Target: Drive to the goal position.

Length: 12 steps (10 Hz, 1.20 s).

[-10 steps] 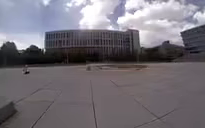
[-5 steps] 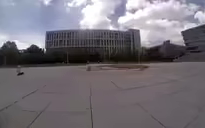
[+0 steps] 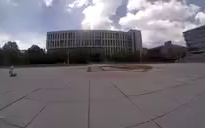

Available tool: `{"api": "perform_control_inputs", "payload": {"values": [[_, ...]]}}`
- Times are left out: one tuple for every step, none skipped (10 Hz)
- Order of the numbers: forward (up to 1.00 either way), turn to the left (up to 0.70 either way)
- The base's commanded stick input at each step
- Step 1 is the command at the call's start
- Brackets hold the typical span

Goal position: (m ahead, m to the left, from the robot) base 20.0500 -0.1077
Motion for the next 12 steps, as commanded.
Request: {"api": "perform_control_inputs", "payload": {"values": [[0.70,0.00],[0.70,0.00],[0.70,0.00],[0.70,0.00],[0.70,0.00],[0.70,0.00],[0.70,0.00],[0.70,0.00],[0.70,0.00],[0.70,0.00],[0.70,0.00],[0.70,0.00]]}}
